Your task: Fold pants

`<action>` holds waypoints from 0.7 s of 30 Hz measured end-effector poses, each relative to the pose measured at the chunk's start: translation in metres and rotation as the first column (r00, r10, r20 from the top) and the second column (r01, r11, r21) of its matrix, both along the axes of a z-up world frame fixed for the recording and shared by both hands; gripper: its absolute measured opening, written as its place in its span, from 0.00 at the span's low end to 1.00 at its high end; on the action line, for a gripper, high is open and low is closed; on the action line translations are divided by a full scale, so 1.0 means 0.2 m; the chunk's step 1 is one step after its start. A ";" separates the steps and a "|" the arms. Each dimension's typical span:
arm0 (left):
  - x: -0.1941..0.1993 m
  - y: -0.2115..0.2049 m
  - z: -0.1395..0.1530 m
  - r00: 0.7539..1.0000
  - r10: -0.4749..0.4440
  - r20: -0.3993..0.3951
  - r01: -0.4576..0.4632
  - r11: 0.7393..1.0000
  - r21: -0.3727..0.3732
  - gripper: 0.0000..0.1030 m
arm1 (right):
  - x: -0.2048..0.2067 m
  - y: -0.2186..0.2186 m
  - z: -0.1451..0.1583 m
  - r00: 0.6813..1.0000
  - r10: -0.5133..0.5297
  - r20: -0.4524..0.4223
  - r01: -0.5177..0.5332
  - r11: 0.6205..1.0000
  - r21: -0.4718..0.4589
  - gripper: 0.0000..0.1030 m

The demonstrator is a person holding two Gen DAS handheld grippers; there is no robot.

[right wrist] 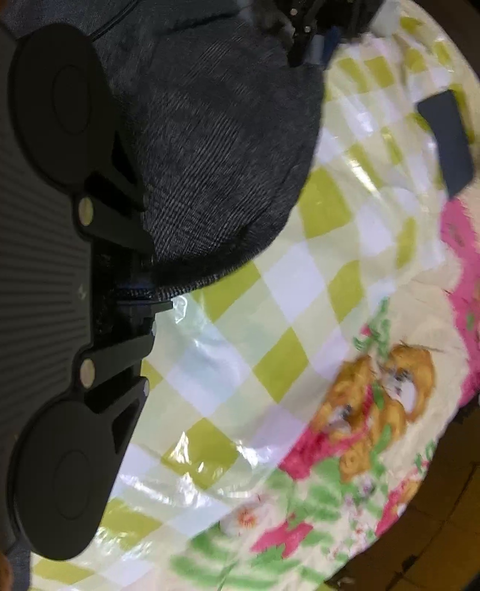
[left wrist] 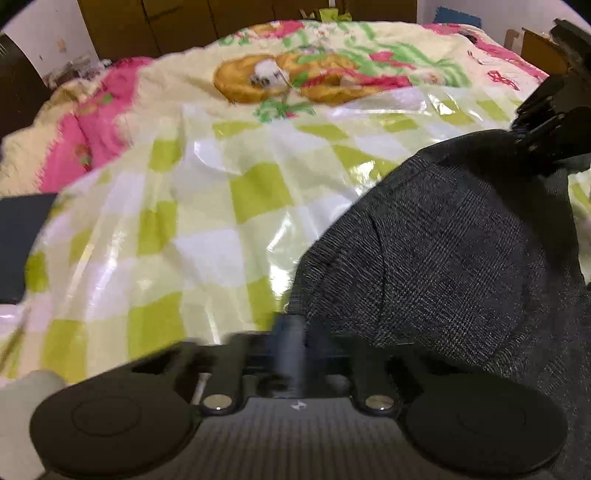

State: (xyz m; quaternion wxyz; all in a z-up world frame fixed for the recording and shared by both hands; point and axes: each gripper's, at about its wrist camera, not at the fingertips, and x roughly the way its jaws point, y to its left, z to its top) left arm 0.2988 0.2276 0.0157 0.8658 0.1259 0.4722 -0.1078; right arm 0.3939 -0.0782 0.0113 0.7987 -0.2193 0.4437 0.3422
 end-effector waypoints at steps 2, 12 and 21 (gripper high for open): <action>-0.07 0.01 0.07 1.000 -0.006 0.028 0.007 1.000 -0.018 0.22 | -0.09 -0.04 0.09 1.000 0.001 0.020 -0.002 1.000 0.025 0.05; -0.76 -0.08 0.31 0.993 -0.080 0.090 0.086 0.994 -0.063 0.22 | -1.00 -0.35 0.46 0.999 -0.040 0.025 0.038 0.995 0.095 0.05; -1.22 -0.19 0.09 0.999 -0.044 -0.019 0.042 0.994 -0.097 0.21 | -1.47 -0.32 0.12 0.984 -0.073 -0.161 0.089 0.992 0.090 0.05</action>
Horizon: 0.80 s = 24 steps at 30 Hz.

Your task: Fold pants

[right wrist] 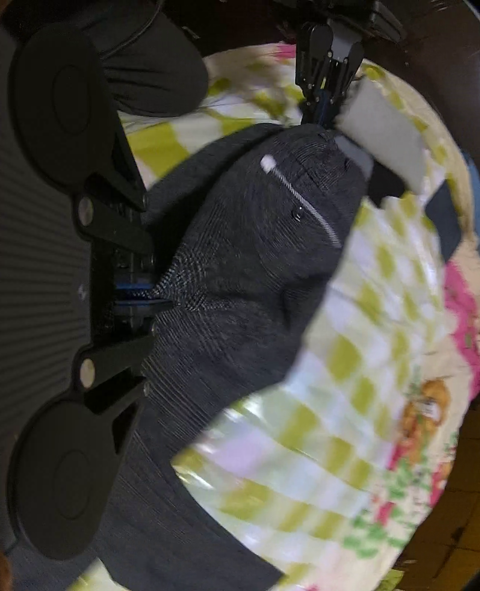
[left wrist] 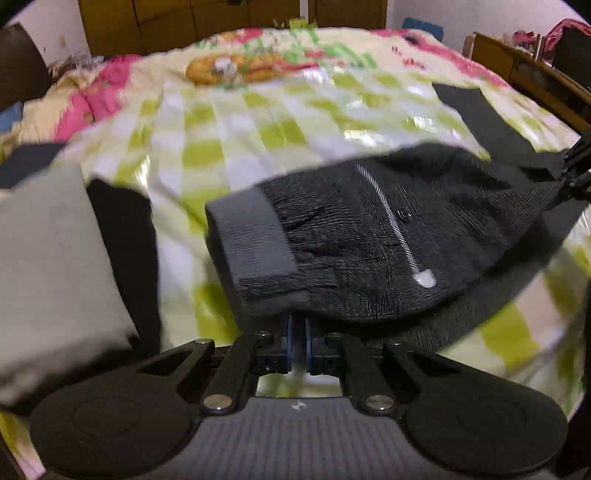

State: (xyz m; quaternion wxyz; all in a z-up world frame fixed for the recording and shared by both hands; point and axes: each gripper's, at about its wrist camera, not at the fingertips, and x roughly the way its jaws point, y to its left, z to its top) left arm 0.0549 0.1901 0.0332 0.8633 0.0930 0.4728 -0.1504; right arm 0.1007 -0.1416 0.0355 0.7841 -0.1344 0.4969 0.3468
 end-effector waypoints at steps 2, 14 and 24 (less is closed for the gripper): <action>-0.04 0.00 -0.02 1.000 0.006 0.009 -0.006 1.000 0.016 0.21 | -0.01 0.01 -0.04 0.999 -0.025 -0.021 0.026 1.000 0.009 0.05; -0.10 0.11 0.03 0.995 0.061 0.083 -0.054 0.995 -0.082 0.46 | -0.15 0.10 -0.02 0.997 0.021 0.070 -0.009 0.986 -0.168 0.16; 0.02 0.10 -0.07 0.992 0.038 0.120 -0.025 0.994 -0.108 0.64 | -0.30 0.44 0.11 0.966 0.144 0.217 -0.138 0.990 -0.042 0.41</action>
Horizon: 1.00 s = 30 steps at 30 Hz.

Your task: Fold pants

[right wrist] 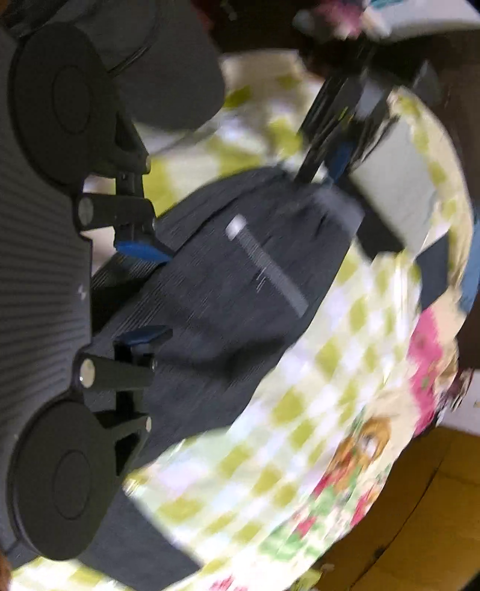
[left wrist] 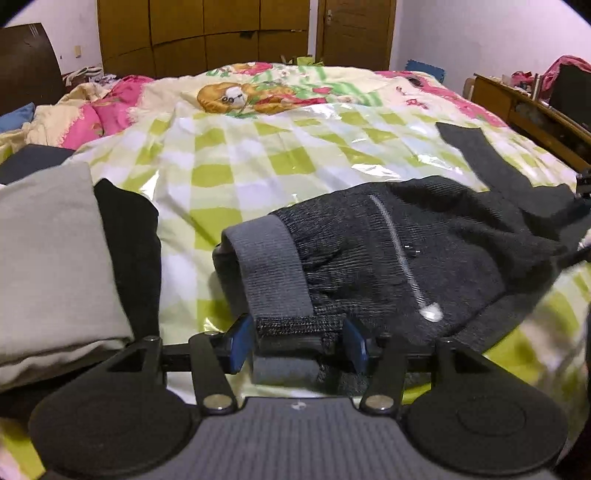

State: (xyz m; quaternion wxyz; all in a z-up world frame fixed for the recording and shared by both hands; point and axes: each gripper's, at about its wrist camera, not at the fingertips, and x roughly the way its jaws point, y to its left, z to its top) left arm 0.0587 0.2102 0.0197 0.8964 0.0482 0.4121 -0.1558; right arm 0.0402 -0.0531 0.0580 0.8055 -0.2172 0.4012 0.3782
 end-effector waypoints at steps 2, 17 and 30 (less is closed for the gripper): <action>0.03 0.01 -0.03 1.000 0.013 -0.025 -0.014 1.000 -0.014 0.60 | 0.01 0.14 -0.08 0.999 0.040 -0.004 -0.040 0.998 0.045 0.41; -0.05 0.08 0.09 0.999 -0.041 -0.027 0.039 0.998 -0.042 0.33 | -0.08 0.54 -0.40 0.976 0.153 0.155 -0.146 0.988 -0.055 0.52; 0.04 0.08 -0.05 0.998 -0.016 -0.058 0.011 0.996 -0.087 0.44 | -0.08 0.49 -0.37 0.991 0.079 0.109 -0.081 0.997 0.014 0.53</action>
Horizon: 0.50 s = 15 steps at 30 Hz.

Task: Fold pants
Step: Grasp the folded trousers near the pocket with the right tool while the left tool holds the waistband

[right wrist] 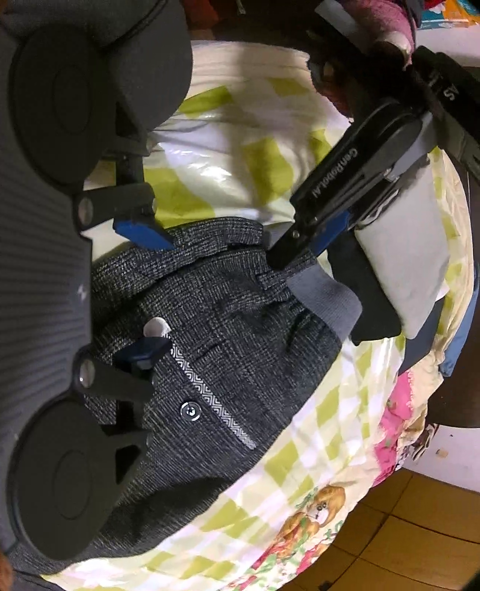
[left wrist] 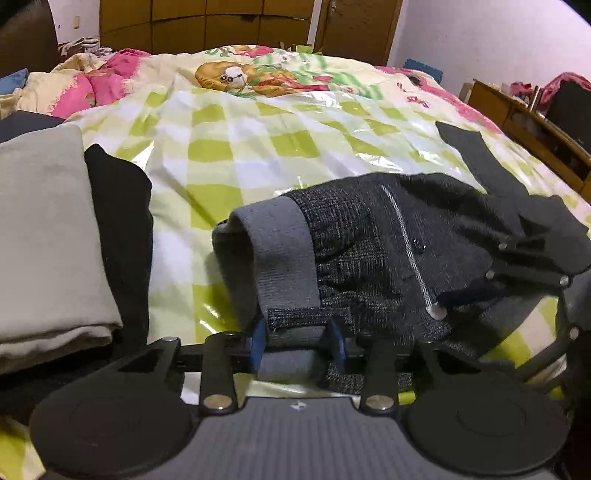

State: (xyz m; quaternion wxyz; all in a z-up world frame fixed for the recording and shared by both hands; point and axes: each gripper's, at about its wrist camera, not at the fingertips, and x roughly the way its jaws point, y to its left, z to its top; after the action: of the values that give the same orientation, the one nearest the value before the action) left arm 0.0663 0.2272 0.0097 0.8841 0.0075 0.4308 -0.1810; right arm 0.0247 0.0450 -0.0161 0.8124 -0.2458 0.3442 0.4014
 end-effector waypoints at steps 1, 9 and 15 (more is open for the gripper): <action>0.00 0.00 0.01 1.000 0.000 0.004 0.000 1.000 0.015 0.38 | 0.00 0.00 0.00 1.000 0.002 0.003 -0.002 1.000 0.001 0.53; -0.02 0.10 0.17 1.000 0.031 0.003 -0.030 0.991 -0.134 0.27 | 0.01 0.00 0.01 0.998 -0.027 0.050 0.026 1.000 0.004 0.53; -0.01 0.05 0.20 1.000 0.000 0.012 0.002 0.990 -0.140 0.24 | -0.04 0.10 -0.07 0.983 0.020 0.185 -0.007 0.997 -0.073 0.54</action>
State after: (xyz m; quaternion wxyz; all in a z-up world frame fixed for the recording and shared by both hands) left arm 0.0637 0.2369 0.0501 0.8848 -0.0532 0.4120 -0.2111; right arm 0.0162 0.0659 -0.0296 0.8288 -0.3136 0.2797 0.3695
